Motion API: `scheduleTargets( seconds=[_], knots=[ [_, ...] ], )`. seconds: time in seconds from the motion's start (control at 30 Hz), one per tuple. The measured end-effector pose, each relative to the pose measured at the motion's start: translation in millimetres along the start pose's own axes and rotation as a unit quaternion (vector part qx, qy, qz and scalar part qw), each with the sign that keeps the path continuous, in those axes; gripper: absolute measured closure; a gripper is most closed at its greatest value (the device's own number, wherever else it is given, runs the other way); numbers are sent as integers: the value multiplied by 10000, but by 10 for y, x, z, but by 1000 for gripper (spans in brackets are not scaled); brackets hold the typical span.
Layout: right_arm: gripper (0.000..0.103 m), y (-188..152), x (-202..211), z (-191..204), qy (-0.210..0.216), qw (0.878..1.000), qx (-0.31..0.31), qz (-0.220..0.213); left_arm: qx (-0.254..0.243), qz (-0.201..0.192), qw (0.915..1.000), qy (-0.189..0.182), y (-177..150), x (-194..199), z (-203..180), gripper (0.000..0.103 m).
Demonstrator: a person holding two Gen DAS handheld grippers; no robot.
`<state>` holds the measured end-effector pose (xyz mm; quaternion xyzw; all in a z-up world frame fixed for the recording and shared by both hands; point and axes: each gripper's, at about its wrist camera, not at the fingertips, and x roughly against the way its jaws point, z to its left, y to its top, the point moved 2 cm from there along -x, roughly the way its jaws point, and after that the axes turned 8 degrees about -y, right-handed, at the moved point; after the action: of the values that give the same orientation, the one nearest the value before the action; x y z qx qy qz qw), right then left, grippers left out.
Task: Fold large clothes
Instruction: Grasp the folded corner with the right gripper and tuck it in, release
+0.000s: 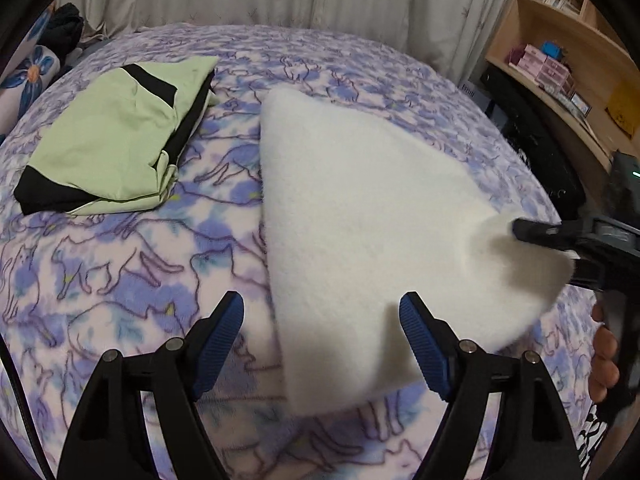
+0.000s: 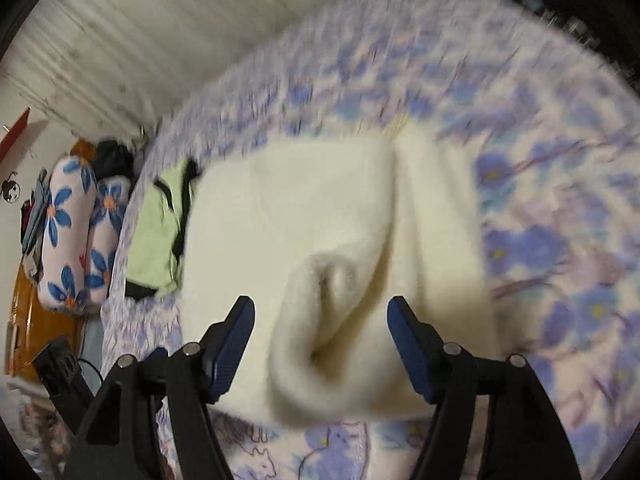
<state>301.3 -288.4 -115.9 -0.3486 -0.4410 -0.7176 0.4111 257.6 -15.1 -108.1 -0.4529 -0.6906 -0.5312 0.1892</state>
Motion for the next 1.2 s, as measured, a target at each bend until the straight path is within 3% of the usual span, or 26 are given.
scheduleTargets(
  seconds=[0.03,0.1,0.17,0.23,0.3,0.37,0.43,0.53,0.6,0.73,0.9,1.03,1.2],
  knots=[
    [76,23,-132,-9,-10,9999,16,149,1,49,10000,20,12,-53,17,24],
    [83,22,-215,-19,-110,9999,66,100,-1,100,9999,-24,29,-124,19,24],
    [85,-6,-89,47,-148,9990,344,-238,-30,71,10000,-37,77,-143,0,28],
    [87,-70,296,135,-8,9928,618,-1029,-141,12,9998,-132,143,-118,-61,35],
    [87,-150,569,157,82,9857,696,-1533,-210,-97,9995,-201,187,-89,-116,35],
    [87,-237,680,133,-266,9779,797,-1912,-287,-163,9991,-263,212,-91,-187,35],
    [87,-293,549,-6,-599,9781,779,-1833,-345,-97,9989,-290,191,-171,-246,35],
    [87,-336,134,-325,-790,9866,496,-1342,-396,73,9988,-293,101,-367,-297,34],
    [86,-415,-63,-459,-760,9880,360,-1295,-519,63,9985,-175,60,-438,-332,32],
    [85,-499,32,-469,-769,9868,103,-1419,-836,-1,9965,25,10,-426,-418,32],
    [77,-419,146,-452,-725,9914,-66,-1091,-663,143,9975,-205,83,-400,-328,31],
    [71,-237,313,-356,-702,9904,86,-1184,-492,80,9976,-488,241,-305,-241,31],
    [69,133,339,-207,-1187,9810,316,-1504,-232,-147,9988,-417,574,-271,-37,31]
  ],
)
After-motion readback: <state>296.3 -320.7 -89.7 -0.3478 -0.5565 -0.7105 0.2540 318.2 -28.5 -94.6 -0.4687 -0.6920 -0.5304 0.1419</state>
